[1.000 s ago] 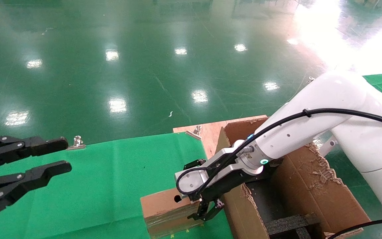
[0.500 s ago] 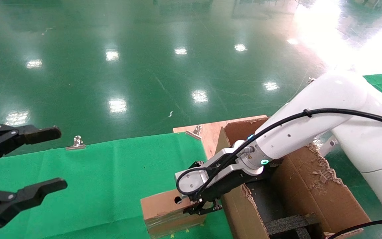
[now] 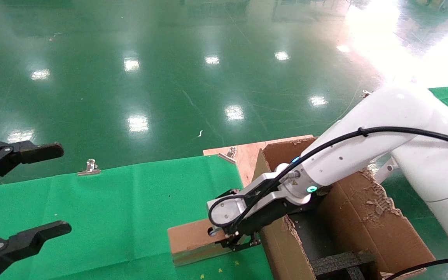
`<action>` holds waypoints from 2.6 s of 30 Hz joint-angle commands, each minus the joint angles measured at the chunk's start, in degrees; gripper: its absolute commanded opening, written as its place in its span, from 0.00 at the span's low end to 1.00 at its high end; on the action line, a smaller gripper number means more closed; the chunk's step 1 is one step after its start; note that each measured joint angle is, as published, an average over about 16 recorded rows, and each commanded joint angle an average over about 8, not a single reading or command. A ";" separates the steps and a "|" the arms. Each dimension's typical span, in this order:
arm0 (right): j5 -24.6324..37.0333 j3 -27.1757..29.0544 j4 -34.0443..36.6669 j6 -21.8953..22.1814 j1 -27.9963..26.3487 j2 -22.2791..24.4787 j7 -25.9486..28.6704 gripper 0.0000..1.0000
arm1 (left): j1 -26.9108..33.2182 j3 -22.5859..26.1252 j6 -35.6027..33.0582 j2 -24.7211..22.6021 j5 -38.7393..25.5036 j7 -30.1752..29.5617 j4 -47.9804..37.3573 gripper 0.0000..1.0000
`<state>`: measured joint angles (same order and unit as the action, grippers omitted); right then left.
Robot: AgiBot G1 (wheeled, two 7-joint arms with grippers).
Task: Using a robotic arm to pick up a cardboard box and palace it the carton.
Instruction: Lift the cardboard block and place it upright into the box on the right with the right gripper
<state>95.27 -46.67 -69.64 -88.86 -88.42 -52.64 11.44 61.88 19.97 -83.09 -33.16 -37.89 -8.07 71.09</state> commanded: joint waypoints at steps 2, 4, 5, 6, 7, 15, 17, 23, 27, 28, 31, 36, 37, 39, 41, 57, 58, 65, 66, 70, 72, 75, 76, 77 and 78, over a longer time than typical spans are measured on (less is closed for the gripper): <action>-0.48 0.33 0.33 -0.07 -0.98 0.28 -0.54 0.00 | 0.00 0.00 0.00 0.00 0.00 0.00 0.00 1.00; -1.47 0.78 1.13 -0.45 -2.71 0.41 -1.87 0.00 | 0.00 0.00 0.00 0.00 0.00 0.00 0.00 1.00; -2.01 0.93 1.61 -0.71 -3.73 0.46 -2.65 0.00 | 0.00 0.00 0.00 0.00 0.00 0.00 0.00 1.00; -2.56 1.03 2.15 -0.96 -4.80 0.52 -3.41 0.00 | 0.00 0.00 0.00 0.00 0.00 0.00 0.00 1.00; -3.28 1.12 2.83 -1.20 -6.00 0.60 -4.08 0.00 | 0.00 0.00 0.00 0.00 0.00 0.00 0.00 1.00; -9.91 -1.09 7.50 -2.34 -17.16 1.85 -7.15 0.00 | 0.00 0.00 0.00 0.00 0.00 0.00 0.00 1.00; -11.49 -2.66 7.99 -2.43 -20.00 2.35 -7.42 0.00 | 0.00 0.00 0.00 0.00 0.00 0.00 0.00 1.00; -15.41 -7.98 9.22 -2.17 -25.74 3.67 -8.05 0.00 | 0.00 0.00 0.00 0.00 0.00 0.00 0.00 1.00; -17.07 -10.55 10.30 -1.92 -27.61 4.65 -8.68 0.00 | 0.00 0.00 0.00 0.00 0.00 0.00 0.00 1.00; -17.40 -11.06 10.60 -1.88 -28.05 5.05 -8.85 0.00 | 0.00 0.00 0.00 0.00 0.00 0.00 0.00 1.00; -18.11 -12.52 11.37 -1.90 -29.41 6.69 -9.41 0.00 | 0.00 0.01 0.00 0.00 0.00 0.00 0.00 1.00; -18.69 -15.33 11.77 -2.15 -32.22 11.22 -9.72 0.00 | 0.00 0.01 0.00 0.00 0.01 0.00 0.00 1.00; -18.84 -15.99 11.61 -2.21 -32.85 12.41 -9.55 0.00 | 0.00 0.01 0.00 0.00 0.01 0.00 0.00 1.00; -19.17 -17.39 11.02 -2.28 -34.15 15.03 -8.93 0.00 | 0.00 0.01 0.00 0.00 0.01 0.00 0.00 1.00; -19.60 -18.76 10.18 -2.30 -35.45 18.00 -7.99 0.00 | 0.00 0.01 0.00 0.00 0.01 0.00 0.00 1.00; -18.69 -28.82 -2.60 -2.03 -42.12 41.45 1.68 0.00 | 0.00 0.01 0.00 0.00 0.01 0.01 0.00 1.00; -18.63 -29.06 -3.09 -1.96 -42.29 42.15 2.09 0.00 | 0.00 0.01 0.00 0.00 0.01 0.01 0.00 1.00; -17.94 -30.23 -5.07 -1.50 -43.34 45.12 3.52 0.00 | -0.01 0.00 0.01 0.01 0.03 0.01 -0.01 1.00; -17.84 -30.33 -5.20 -1.45 -43.43 45.32 3.61 0.00 | -0.01 0.00 0.01 0.01 0.03 0.01 -0.02 1.00; -17.88 -30.16 -4.79 -1.24 -43.19 44.75 3.57 0.00 | -0.01 0.00 0.01 0.01 0.03 0.01 -0.01 1.00; -18.10 -30.20 -4.37 -0.89 -42.96 44.66 3.96 0.00 | -0.01 0.00 0.01 0.01 0.03 0.01 -0.01 1.00; -18.92 -30.74 -3.39 0.69 -42.11 44.93 6.21 0.00 | -0.01 0.00 0.02 0.01 0.03 0.01 -0.02 1.00; -19.20 -31.03 -3.06 1.48 -41.65 45.16 7.33 0.00 | -0.01 0.00 0.02 0.01 0.03 0.01 -0.02 1.00; -19.51 -31.36 -2.77 2.38 -41.13 45.44 8.63 0.00 | -0.01 0.00 0.02 0.01 0.03 0.01 -0.02 1.00; -19.91 -31.75 -2.54 3.39 -40.53 45.79 10.13 0.00 | -0.01 0.00 0.02 0.01 0.03 0.01 -0.02 1.00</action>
<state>75.34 -78.69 -72.72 -84.82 -128.57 -6.31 22.48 61.87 19.98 -83.08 -33.15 -37.86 -8.06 71.08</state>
